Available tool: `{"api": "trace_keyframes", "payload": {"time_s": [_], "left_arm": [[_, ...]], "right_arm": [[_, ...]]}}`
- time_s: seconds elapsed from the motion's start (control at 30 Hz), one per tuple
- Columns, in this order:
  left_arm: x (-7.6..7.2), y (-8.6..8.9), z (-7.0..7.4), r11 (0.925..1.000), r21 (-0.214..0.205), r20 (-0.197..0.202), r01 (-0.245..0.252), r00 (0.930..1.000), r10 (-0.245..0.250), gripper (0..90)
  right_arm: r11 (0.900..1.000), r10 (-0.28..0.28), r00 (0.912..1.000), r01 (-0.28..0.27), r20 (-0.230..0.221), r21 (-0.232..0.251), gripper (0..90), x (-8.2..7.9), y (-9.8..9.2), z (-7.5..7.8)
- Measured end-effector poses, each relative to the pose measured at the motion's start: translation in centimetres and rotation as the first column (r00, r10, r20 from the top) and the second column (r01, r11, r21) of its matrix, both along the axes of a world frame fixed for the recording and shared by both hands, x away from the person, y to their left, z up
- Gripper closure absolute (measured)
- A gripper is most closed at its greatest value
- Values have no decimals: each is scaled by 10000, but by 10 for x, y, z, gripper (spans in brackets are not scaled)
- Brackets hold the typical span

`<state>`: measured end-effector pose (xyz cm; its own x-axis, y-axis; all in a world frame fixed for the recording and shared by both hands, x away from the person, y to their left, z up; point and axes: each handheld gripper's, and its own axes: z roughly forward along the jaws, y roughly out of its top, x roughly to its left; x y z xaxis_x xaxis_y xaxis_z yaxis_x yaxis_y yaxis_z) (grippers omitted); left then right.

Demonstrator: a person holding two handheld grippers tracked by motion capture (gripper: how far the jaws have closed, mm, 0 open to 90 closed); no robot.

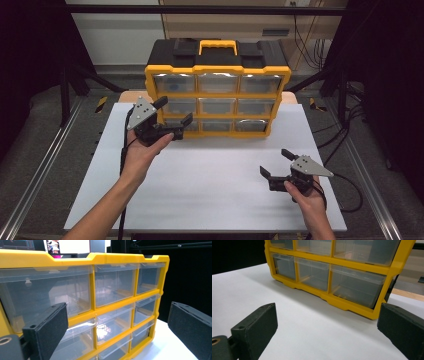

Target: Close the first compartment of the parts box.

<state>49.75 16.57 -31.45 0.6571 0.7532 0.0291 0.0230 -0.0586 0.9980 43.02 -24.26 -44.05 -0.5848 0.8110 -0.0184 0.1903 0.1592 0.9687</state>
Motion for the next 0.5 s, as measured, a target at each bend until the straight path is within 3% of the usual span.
{"api": "trace_keyframes", "payload": {"time_s": [0.5], "left_arm": [[-11, 6, -4, 9999, 61, 310, 84, 9995, -86, 13]], "right_arm": [[9999, 12, 10000, -11, 67, -111, 35, 0, 0, 0]]}}
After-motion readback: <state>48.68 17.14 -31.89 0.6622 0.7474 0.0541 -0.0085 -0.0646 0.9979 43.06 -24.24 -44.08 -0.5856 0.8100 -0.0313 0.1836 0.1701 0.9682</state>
